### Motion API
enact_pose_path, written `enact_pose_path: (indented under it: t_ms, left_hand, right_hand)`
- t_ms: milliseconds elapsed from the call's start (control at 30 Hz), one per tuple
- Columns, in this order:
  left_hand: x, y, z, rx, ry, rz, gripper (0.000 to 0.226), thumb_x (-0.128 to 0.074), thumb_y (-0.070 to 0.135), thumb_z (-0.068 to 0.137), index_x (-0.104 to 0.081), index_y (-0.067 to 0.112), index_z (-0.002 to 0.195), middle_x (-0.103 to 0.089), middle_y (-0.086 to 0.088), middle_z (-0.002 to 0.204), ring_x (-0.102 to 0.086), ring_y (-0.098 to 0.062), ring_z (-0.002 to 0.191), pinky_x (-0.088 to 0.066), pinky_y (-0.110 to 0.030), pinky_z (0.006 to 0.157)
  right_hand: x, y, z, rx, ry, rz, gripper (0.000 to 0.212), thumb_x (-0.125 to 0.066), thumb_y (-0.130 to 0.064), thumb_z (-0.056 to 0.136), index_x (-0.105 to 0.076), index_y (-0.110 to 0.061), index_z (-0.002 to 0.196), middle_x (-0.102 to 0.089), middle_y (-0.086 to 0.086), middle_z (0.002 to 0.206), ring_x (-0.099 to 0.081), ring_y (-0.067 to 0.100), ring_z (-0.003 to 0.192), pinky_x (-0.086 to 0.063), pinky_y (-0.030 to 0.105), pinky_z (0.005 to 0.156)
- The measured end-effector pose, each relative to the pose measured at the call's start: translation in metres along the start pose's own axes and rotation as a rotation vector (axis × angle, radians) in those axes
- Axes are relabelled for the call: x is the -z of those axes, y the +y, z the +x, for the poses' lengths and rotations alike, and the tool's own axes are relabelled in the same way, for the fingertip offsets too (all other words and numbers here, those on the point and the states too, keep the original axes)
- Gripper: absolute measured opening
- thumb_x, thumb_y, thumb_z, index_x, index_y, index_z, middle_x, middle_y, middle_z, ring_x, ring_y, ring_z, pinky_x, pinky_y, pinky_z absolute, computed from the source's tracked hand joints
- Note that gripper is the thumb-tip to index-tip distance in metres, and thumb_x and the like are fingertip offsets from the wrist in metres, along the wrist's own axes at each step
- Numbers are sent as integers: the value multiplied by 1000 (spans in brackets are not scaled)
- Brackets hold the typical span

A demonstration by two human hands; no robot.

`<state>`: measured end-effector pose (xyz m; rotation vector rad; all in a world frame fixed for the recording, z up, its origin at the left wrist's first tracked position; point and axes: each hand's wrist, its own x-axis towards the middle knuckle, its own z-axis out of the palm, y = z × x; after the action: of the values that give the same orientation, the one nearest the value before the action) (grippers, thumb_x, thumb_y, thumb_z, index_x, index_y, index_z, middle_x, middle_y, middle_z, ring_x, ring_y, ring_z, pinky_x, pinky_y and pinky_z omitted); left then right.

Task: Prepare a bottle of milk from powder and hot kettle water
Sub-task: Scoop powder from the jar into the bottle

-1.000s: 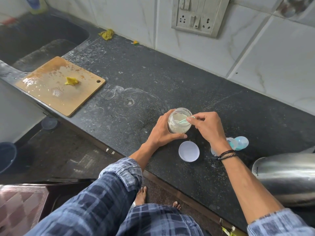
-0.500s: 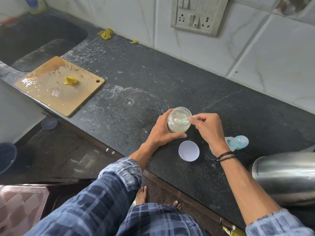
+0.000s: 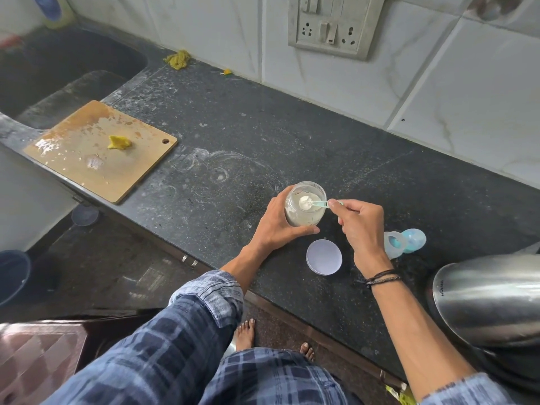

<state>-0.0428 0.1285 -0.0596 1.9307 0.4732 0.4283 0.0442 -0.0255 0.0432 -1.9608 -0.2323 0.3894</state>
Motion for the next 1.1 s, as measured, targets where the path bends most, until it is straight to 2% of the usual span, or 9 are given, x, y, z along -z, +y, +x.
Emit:
enact_pose_path:
  t_ms: [367,433,533,700,767,867,933,1000,1100]
  left_hand:
    - [0,0,-1,3,-5,8,105,-95,64,61,-43,40,148,-52,16,146,-47,-11,136,-42,-47,115]
    - [-1,0,-1,-8,-6,12,104,-94,65,61,-43,41,148,-52,20,144,-48,-10,135,-43,-45,114]
    - [1,2,-2,-15,5,14,103,-93,68,61,-41,46,147,-49,31,142,-47,-5,135,-42,-36,113]
    - [3,7,1,-48,-9,-21,99,-94,64,64,-45,41,147,-55,25,141,-52,-8,133,-44,-39,112]
    - [3,3,0,-36,-35,-30,104,-94,61,65,-42,38,151,-52,19,148,-46,-12,138,-39,-46,117]
    - [5,1,-9,19,-49,-23,115,-88,64,64,-30,34,159,-35,11,162,-28,-15,148,-27,-49,124]
    - [3,6,-18,13,16,-49,111,-81,66,70,-28,30,161,-30,10,162,-27,-13,149,-26,-50,125]
    - [-3,16,-30,-17,177,-62,102,-74,62,78,-27,24,160,-29,7,159,-31,-15,147,-26,-51,124]
    - [-13,31,-46,-173,403,108,83,-70,57,84,-33,23,151,-36,4,150,-32,-14,142,-24,-42,121]
  right_hand:
    - [-1,0,-4,-94,29,81,20,-78,-26,92,-78,-21,73,-58,0,58,-47,14,59,-44,33,59]
    - [-2,-1,-5,-131,18,113,21,-78,-25,93,-80,-10,78,-55,2,59,-43,13,56,-41,29,55]
    - [-1,-4,-6,-199,11,236,23,-78,-24,93,-80,-14,73,-51,-2,56,-38,6,47,-33,20,43]
    - [5,-13,-10,-286,-20,408,19,-79,-24,92,-83,-14,75,-54,-1,60,-38,6,47,-31,18,42]
    - [11,-15,-13,-331,-48,476,19,-80,-23,92,-83,-13,76,-56,-1,61,-40,7,49,-31,18,42]
    - [21,-17,-20,-377,-69,581,15,-79,-20,92,-82,-12,79,-57,-1,62,-41,6,49,-29,18,42]
    - [31,-18,-23,-390,-65,631,13,-79,-19,92,-80,-7,91,-58,-1,62,-42,6,48,-29,17,41]
    - [42,-18,-25,-375,-53,651,16,-78,-20,92,-79,-4,96,-59,-2,63,-43,5,48,-28,16,39]
    - [61,-17,-29,-296,-15,616,18,-78,-21,92,-81,-3,96,-60,-2,62,-44,5,48,-27,16,38]
